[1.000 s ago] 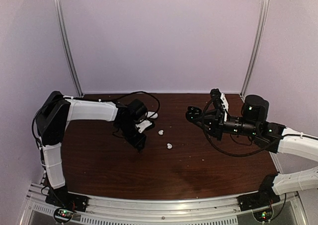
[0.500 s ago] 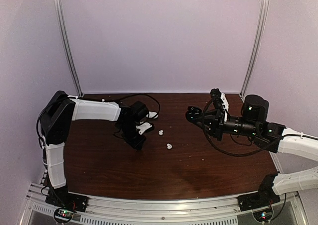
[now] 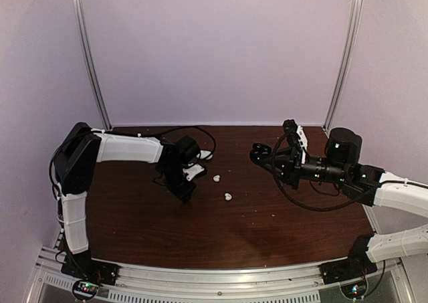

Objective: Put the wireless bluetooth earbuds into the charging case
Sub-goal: Adjust the left earbud at the center of the board, then pick up the left earbud from the center of the board.

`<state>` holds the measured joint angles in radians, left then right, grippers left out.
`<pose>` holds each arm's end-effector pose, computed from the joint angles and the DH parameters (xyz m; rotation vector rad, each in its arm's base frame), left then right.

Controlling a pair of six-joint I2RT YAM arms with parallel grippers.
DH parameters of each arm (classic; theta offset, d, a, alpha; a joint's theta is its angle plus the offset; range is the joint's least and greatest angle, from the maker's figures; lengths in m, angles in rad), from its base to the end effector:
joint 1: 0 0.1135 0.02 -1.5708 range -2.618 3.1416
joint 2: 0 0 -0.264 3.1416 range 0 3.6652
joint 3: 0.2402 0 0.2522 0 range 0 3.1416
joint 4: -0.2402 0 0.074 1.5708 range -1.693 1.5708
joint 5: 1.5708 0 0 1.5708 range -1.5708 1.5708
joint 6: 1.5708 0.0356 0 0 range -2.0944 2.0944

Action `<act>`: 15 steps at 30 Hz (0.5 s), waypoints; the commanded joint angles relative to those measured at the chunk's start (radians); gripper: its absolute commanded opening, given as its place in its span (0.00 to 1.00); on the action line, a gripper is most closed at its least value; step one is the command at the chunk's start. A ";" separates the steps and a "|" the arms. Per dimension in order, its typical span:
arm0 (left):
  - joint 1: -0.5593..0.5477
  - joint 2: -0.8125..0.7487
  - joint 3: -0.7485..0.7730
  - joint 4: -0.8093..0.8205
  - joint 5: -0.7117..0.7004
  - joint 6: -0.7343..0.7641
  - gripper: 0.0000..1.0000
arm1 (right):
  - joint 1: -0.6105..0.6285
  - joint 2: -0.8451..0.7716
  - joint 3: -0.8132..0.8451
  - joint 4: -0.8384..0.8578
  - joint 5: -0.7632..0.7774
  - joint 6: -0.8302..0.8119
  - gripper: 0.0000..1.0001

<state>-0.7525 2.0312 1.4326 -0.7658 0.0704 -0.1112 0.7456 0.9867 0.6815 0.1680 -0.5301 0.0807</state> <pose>0.2873 -0.2724 0.1544 0.9481 2.8202 -0.2241 0.1566 0.1691 0.3030 -0.9671 1.5265 1.0524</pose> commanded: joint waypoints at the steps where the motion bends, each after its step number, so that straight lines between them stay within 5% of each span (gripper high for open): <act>1: 0.004 -0.024 -0.013 0.001 -0.009 -0.005 0.26 | -0.003 -0.003 0.007 0.018 0.002 -0.005 0.12; 15: 0.003 0.005 0.009 -0.061 -0.034 0.007 0.29 | -0.003 -0.003 0.008 0.018 0.002 -0.005 0.12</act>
<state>-0.7525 2.0281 1.4296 -0.8040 0.0483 -0.1135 0.7456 0.9867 0.6811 0.1680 -0.5301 0.0795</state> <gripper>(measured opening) 0.309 0.207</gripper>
